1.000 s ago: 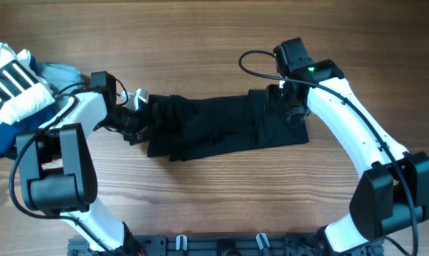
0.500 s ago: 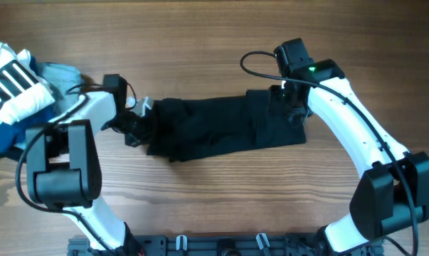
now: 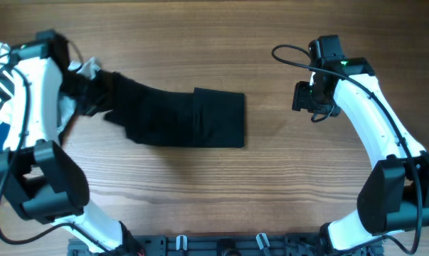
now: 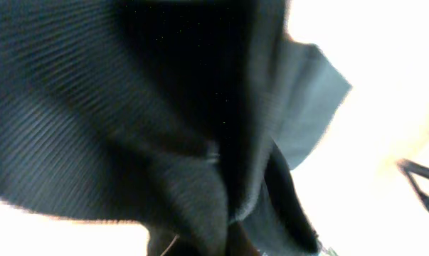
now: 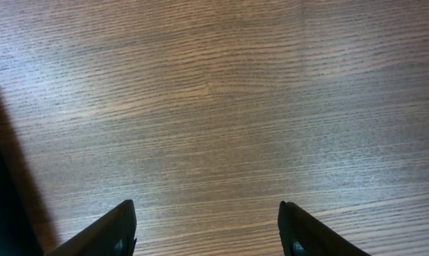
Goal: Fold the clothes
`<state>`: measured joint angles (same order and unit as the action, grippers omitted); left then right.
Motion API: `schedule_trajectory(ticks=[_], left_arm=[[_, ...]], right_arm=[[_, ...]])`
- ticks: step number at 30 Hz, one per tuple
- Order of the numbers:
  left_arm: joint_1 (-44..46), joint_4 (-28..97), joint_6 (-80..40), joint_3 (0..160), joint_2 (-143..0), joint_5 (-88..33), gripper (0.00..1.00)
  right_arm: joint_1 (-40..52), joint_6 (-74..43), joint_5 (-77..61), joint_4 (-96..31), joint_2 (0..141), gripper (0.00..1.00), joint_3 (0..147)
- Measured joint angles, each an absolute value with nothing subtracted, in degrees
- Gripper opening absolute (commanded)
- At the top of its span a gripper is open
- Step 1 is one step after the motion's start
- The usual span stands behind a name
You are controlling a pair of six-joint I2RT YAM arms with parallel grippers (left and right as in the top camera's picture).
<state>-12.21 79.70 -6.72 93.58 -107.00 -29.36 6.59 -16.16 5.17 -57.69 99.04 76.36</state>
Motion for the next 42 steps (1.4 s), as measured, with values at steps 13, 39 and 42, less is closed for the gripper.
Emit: schedule_trajectory(ticks=[13,39,42], left_arm=[[32.45,66.98,-21.08,95.74,-112.75,-18.59,0.14],[12.69,48.58,-10.68,95.20,-125.01,-9.04,0.18],[12.69,53.45,-10.48,95.02,-127.24,-9.65,0.16]], right_arm=[[6.59,-14.68,4.27,-57.87,99.04,0.64,76.31],[30.94,-8.05,-32.16,-48.69,112.79,0.65,76.29],[29.85,-13.08,-21.89,-49.91,114.37,0.65,76.27]])
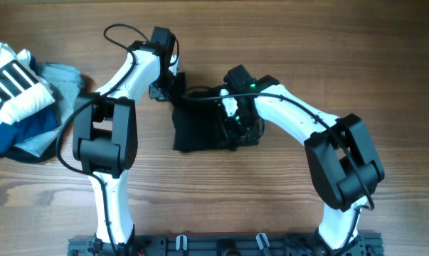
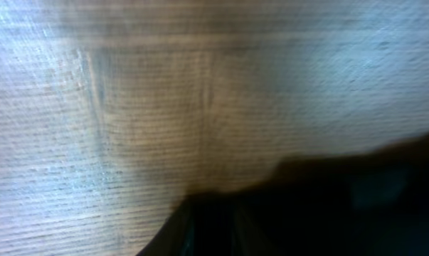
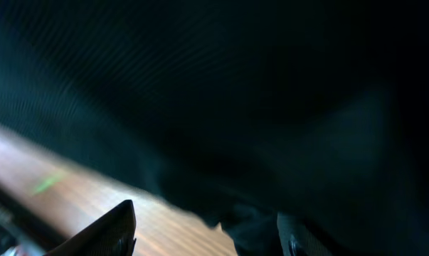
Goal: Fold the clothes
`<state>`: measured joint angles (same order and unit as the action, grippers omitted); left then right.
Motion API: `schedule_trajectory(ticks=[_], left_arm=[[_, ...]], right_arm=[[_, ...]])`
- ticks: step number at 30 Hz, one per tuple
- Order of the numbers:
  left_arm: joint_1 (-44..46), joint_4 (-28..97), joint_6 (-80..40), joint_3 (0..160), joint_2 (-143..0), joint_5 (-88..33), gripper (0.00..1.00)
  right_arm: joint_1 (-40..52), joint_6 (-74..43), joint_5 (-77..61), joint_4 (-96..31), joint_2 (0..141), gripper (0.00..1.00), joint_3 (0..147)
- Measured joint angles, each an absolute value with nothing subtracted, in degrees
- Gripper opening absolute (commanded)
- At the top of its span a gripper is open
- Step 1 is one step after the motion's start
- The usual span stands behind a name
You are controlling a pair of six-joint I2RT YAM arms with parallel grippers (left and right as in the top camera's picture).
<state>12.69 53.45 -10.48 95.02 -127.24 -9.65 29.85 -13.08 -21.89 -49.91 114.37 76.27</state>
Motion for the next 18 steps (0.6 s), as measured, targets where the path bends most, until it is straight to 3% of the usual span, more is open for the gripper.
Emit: schedule_trajectory(ticks=[3,6,9,11,13,14,18], left_arm=[[12.69,64.66,-10.46,95.33,-127.81,-9.21,0.06],[12.75,75.96,-12.36,94.96,-128.95,-11.42,0.04],[13.91,78.19,-12.78,94.83,-129.05,-16.01,0.04],[14.55,76.49,-12.80,94.67,-127.85,-17.06,0.10],[13.89,69.41,-13.06,94.32,-123.31,-17.21,0.33],[13.50,64.25,-13.21,94.06,-121.21,-17.30,0.35],[12.91,43.09,-13.78,95.22,-115.50,-18.02,0.24]], right_arm=[[25.63,-16.10,-11.33,-49.23,114.37,0.63,76.27],[20.95,-13.34,-6.07,-43.79,114.37,0.64,76.23],[18.20,-9.61,-2.87,-45.12,114.37,0.66,77.32],[18.31,-8.69,-2.02,-47.62,113.16,0.69,77.62],[18.33,-8.75,-1.43,-49.54,109.34,0.71,77.62],[18.33,-8.91,-1.13,-50.13,106.41,0.71,77.62],[18.33,-11.11,-0.91,-50.26,97.32,0.65,78.48]])
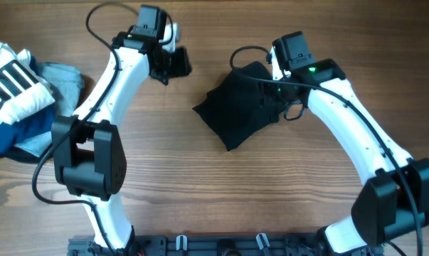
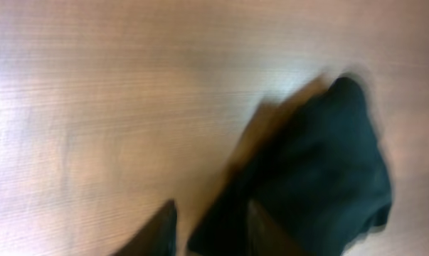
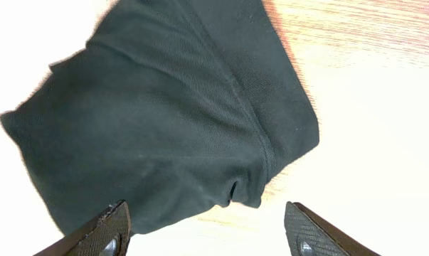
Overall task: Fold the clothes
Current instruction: 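Grasp the folded black bundle with the left gripper and lift it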
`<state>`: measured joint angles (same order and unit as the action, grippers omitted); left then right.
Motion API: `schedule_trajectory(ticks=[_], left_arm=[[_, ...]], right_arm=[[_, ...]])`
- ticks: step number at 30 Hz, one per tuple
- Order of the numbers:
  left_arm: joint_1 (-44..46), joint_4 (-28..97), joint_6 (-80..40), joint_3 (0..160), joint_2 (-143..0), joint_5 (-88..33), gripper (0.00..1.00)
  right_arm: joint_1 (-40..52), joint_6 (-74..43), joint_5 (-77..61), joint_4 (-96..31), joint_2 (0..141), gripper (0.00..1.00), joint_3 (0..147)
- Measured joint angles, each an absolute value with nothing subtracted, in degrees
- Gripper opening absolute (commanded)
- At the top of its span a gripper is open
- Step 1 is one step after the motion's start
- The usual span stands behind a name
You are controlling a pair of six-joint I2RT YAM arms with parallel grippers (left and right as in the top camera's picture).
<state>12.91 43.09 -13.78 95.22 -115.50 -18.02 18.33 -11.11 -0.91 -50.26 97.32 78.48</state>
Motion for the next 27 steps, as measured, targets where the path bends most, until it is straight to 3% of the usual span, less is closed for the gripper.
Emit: schedule_trajectory(ticks=[6,10,15,19,23,24,26,27], left_arm=[[17.06,39.88,-13.85,95.22,-122.48,-20.16,0.18],[20.32,49.15,-13.85,94.80,-126.48,-21.78,0.13],[22.24,62.72,-14.81,94.41,-126.54,-18.90,0.04],[23.00,71.29,-16.25,91.74,-126.54,-18.09,0.04],[23.14,74.13,-16.64,90.89,-126.43,-17.85,0.04],[23.14,73.54,-16.67,90.80,-125.73,-17.80,0.65],[22.52,67.59,-16.64,89.97,-120.99,-17.34,0.79],[22.15,62.48,-16.62,89.97,-119.24,-16.95,0.81]], right_arm=[[18.33,-25.32,1.78,-50.06,98.83,0.65,74.13],[18.33,-27.94,3.11,-48.75,102.67,0.65,71.88],[18.33,-27.09,3.51,-43.46,109.12,0.64,71.61],[18.33,-20.75,4.12,-35.24,110.04,0.65,71.33],[18.20,-17.15,5.85,-36.71,110.04,0.67,71.35],[18.17,-16.36,6.15,-38.00,109.78,0.72,71.35],[18.17,-16.08,6.44,-39.16,106.98,0.76,71.35],[18.17,-15.81,6.48,-40.42,104.97,0.77,71.33]])
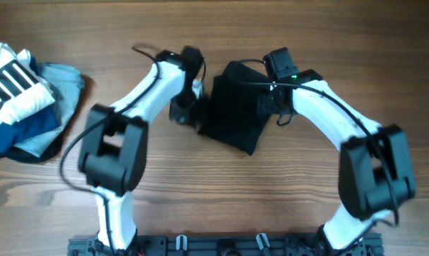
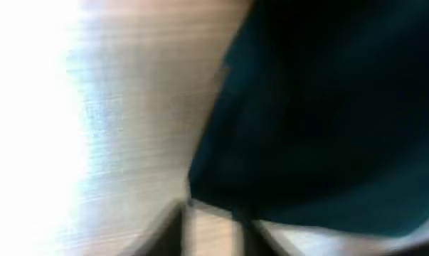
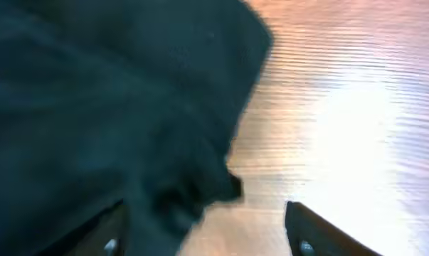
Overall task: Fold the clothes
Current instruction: 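Grasp the folded black bundle with the left gripper and lift it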
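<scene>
A black garment [image 1: 232,107] lies folded into a compact, slightly tilted bundle at the table's middle. My left gripper [image 1: 182,112] is low beside its left edge. In the blurred left wrist view the black cloth [image 2: 328,107] fills the upper right, and the left gripper [image 2: 213,231] shows a narrow gap with only bare wood in it. My right gripper [image 1: 272,99] is at the bundle's right edge. In the right wrist view that gripper [image 3: 207,235] is wide open, with a corner of the black cloth [image 3: 93,107] reaching over its left finger.
A pile of other clothes [image 1: 18,99], white with black stripes, blue and grey, lies at the table's far left edge. The wooden table [image 1: 214,199] runs bare in front of the garment. The arm bases stand along the near edge.
My left gripper was up at the back left, away from the garment, and is now down against its left edge. The right gripper sits closer over its right edge. The bundle has turned slightly.
At first the black garment lay stretched out long, its left end in my left gripper near the pile, the right gripper open far to the right. Then it was a compact fold with both grippers on it. Then both were clear; now they flank it.
</scene>
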`<state>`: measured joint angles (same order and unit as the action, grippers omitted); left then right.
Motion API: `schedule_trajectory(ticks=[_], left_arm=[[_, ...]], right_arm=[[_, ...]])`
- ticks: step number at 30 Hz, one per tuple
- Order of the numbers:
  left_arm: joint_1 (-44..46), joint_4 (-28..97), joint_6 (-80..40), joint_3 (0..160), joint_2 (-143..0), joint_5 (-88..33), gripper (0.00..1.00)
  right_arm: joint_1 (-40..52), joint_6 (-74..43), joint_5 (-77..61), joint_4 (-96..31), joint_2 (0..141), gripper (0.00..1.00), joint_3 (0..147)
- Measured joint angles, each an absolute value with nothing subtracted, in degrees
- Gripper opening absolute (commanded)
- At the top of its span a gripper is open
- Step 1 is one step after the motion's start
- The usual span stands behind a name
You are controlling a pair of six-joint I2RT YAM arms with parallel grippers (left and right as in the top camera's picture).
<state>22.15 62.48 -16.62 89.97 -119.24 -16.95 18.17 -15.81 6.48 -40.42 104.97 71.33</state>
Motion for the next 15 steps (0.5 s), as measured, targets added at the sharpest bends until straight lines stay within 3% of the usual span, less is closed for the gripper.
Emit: schedule_trajectory(ticks=[7,13,15], left_arm=[[17.43,38.33,-11.49,91.13,-115.07,-24.27,1.00],[17.23,29.95,-10.52,91.13,-124.68,-34.70,1.00],[17.34,29.91,-10.31,91.33,-128.14,-37.43,0.94]], right_arm=[[18.17,-15.49,6.68,-47.29,86.11,0.79,72.05],[18.17,-15.77,6.70,-51.00,86.13,0.79,72.03],[18.17,-15.77,6.70,-51.05,86.13,0.79,72.03]])
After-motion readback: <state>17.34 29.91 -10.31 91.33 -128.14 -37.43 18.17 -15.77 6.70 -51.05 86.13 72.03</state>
